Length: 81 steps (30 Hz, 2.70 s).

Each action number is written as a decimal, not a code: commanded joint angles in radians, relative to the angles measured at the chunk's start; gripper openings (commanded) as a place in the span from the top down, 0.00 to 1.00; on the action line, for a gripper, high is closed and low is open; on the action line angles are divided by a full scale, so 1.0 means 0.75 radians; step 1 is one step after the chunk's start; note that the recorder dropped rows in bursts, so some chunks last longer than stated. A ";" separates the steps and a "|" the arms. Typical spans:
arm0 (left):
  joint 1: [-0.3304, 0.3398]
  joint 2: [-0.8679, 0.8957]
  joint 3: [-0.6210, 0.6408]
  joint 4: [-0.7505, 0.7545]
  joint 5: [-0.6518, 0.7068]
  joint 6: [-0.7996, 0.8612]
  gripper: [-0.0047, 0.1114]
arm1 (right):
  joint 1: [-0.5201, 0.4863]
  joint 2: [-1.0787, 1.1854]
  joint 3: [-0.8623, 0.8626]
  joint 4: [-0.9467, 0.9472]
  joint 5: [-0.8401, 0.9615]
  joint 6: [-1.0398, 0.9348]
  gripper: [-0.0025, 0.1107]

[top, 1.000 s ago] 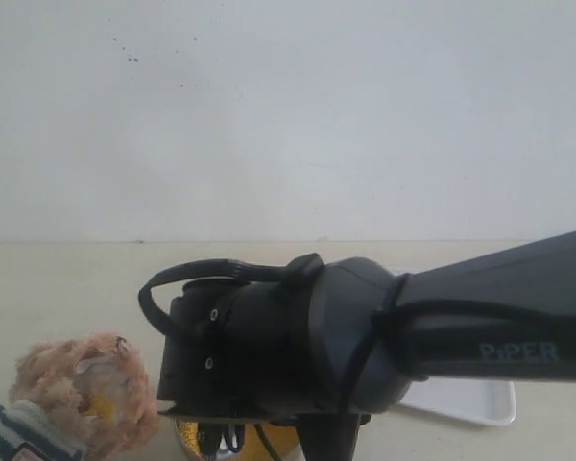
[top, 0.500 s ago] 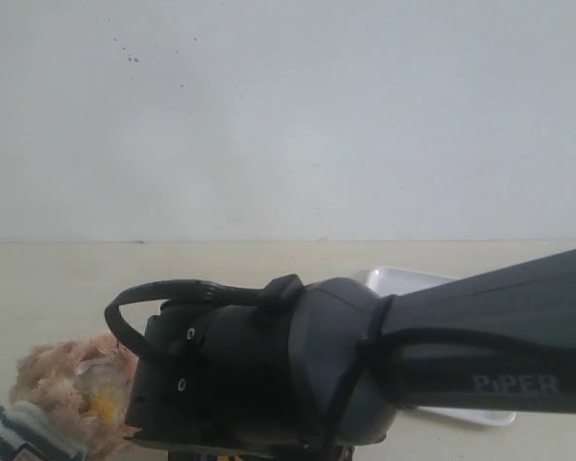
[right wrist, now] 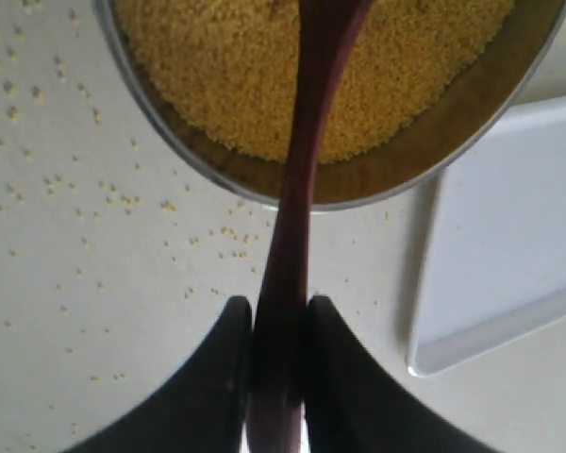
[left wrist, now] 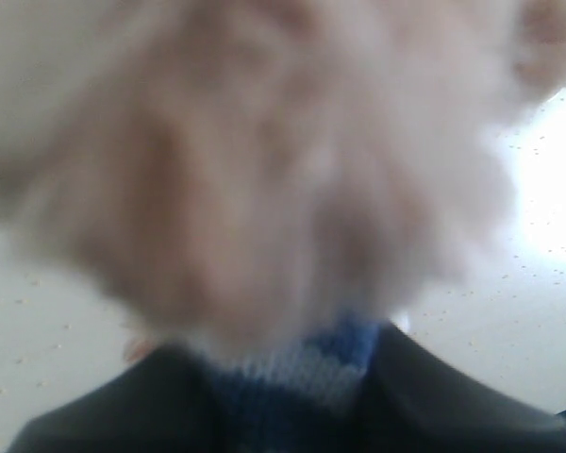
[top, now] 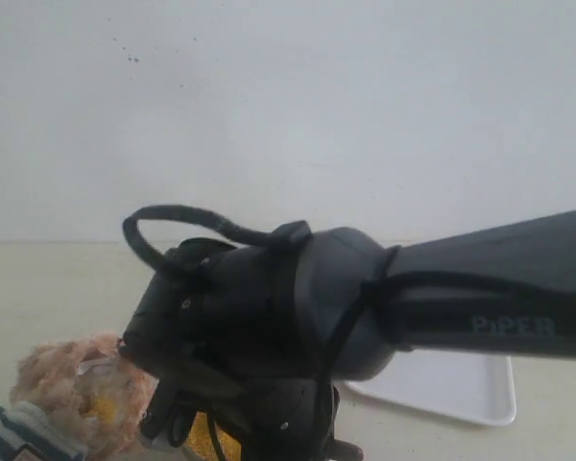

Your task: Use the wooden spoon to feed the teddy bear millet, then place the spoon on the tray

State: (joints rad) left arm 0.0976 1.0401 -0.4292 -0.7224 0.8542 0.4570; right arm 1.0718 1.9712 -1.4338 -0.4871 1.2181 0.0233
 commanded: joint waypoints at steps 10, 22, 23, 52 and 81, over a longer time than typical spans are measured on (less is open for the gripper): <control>0.002 -0.005 -0.011 -0.038 0.017 0.012 0.93 | -0.158 -0.009 -0.032 0.342 0.004 -0.083 0.94; 0.002 -0.005 -0.011 -0.038 0.017 0.012 0.93 | -0.301 -0.009 -0.032 0.614 0.004 -0.189 0.94; 0.002 -0.005 -0.011 -0.038 0.017 0.012 0.93 | -0.313 -0.009 -0.032 0.649 0.004 -0.202 0.94; 0.002 -0.005 -0.011 -0.038 0.033 0.012 0.93 | -0.595 -0.214 -0.032 1.278 0.004 -0.436 0.94; 0.002 -0.005 -0.011 -0.044 0.069 0.012 0.93 | -0.317 -0.302 -0.027 1.375 0.004 -0.506 0.94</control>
State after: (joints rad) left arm 0.0976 1.0401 -0.4292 -0.7298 0.8860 0.4570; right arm 0.8089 1.7540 -1.4536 0.5462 1.2174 -0.3428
